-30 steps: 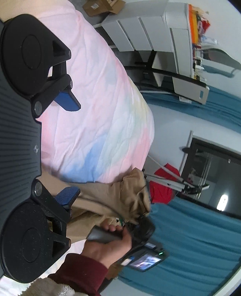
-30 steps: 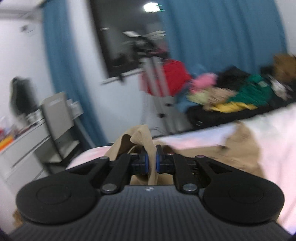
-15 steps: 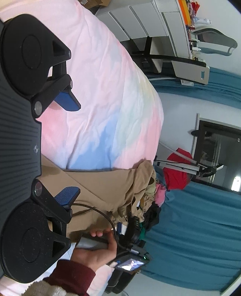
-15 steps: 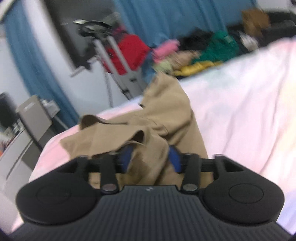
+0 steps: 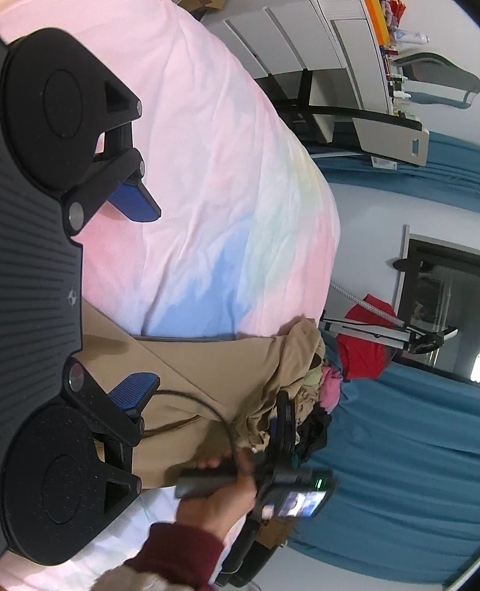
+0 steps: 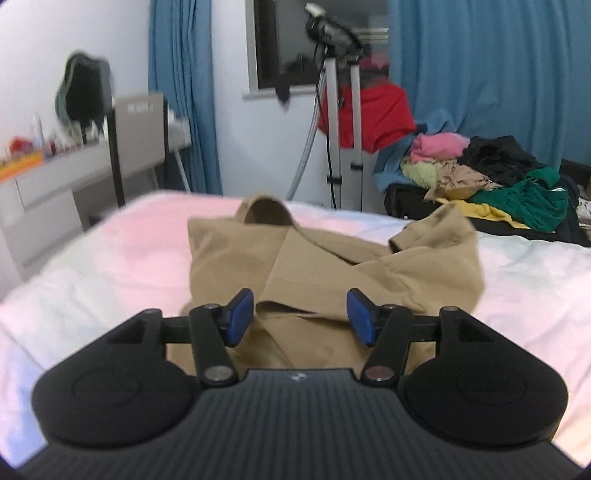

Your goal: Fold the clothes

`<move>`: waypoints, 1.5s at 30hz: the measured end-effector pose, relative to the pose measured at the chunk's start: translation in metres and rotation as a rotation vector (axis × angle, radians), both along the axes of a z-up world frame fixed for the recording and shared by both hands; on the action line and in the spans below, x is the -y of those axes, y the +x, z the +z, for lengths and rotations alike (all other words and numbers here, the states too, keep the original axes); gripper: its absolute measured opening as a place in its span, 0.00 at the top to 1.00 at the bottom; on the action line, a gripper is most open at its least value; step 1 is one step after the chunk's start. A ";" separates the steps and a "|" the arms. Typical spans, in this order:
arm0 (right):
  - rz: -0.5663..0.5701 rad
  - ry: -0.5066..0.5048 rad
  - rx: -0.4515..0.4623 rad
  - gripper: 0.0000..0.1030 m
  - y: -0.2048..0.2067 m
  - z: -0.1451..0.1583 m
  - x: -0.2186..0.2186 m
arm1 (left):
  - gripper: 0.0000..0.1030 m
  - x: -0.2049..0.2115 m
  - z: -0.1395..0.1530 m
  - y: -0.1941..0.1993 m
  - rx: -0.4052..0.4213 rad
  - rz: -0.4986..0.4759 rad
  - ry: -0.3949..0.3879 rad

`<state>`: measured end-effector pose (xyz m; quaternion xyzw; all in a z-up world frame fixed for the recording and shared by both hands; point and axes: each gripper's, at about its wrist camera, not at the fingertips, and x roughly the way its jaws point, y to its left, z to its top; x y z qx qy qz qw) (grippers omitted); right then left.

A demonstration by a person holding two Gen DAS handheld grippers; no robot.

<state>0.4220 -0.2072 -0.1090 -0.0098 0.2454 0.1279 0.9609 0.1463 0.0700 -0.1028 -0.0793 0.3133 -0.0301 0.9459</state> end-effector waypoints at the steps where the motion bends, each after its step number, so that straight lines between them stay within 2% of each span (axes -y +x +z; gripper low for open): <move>1: 0.007 -0.020 -0.014 0.46 0.004 -0.003 -0.004 | 0.13 0.002 -0.001 0.000 -0.002 -0.006 0.006; 3: 0.005 -0.041 -0.036 0.61 0.011 -0.006 -0.008 | 0.12 0.003 -0.003 0.000 -0.003 -0.017 0.012; 4: -0.004 -0.040 -0.038 0.84 0.012 -0.007 -0.008 | 0.12 0.003 -0.003 -0.001 -0.001 -0.022 0.014; 5: -0.023 -0.029 -0.029 0.93 0.012 -0.006 -0.006 | 0.12 0.003 -0.003 -0.002 0.001 -0.028 0.016; 9: -0.156 0.108 0.033 0.94 0.014 0.003 0.024 | 0.12 0.000 -0.003 -0.004 0.008 -0.018 0.030; 13: -0.318 0.195 0.019 0.95 0.026 0.004 0.060 | 0.12 0.002 -0.004 -0.002 0.014 -0.026 0.041; 15: -0.378 0.238 0.001 0.94 0.031 0.003 0.075 | 0.12 0.004 -0.005 0.000 0.013 -0.034 0.054; 17: -0.366 0.285 -0.005 0.92 0.025 0.005 0.083 | 0.12 0.005 -0.005 0.002 0.018 -0.039 0.065; 19: -0.341 0.290 -0.013 0.88 0.016 0.013 0.085 | 0.12 0.006 -0.004 0.003 0.024 -0.044 0.076; 21: -0.312 0.286 -0.016 0.74 -0.001 0.024 0.087 | 0.13 0.007 -0.002 0.004 0.037 -0.046 0.087; 22: -0.293 0.288 -0.007 0.56 -0.015 0.030 0.088 | 0.13 0.008 -0.001 0.004 0.043 -0.046 0.092; 23: -0.271 0.293 0.012 0.46 -0.033 0.036 0.088 | 0.12 0.008 0.000 0.002 0.050 -0.049 0.087; 24: -0.251 0.292 0.029 0.43 -0.048 0.043 0.087 | 0.12 0.008 0.002 0.000 0.056 -0.053 0.080; 26: -0.216 0.283 0.044 0.42 -0.087 0.053 0.083 | 0.12 0.010 0.004 -0.005 0.073 -0.068 0.081; 29: -0.190 0.307 0.023 0.42 -0.155 0.062 0.074 | 0.12 0.016 0.008 -0.014 0.093 -0.067 0.123; 33: -0.145 0.332 0.009 0.42 -0.244 0.064 0.067 | 0.11 0.016 0.019 -0.040 0.156 -0.054 0.123; 35: -0.131 0.306 0.015 0.42 -0.271 0.063 0.066 | 0.11 0.018 0.022 -0.055 0.170 -0.042 0.127; 39: -0.143 0.292 0.020 0.42 -0.294 0.052 0.074 | 0.11 0.032 0.037 -0.066 0.159 -0.106 0.145; 42: -0.172 0.312 -0.020 0.41 -0.294 0.040 0.084 | 0.11 0.041 0.049 -0.061 0.095 -0.143 0.116; 45: -0.166 0.356 -0.029 0.41 -0.293 0.034 0.090 | 0.11 0.041 0.050 -0.057 0.042 -0.135 0.112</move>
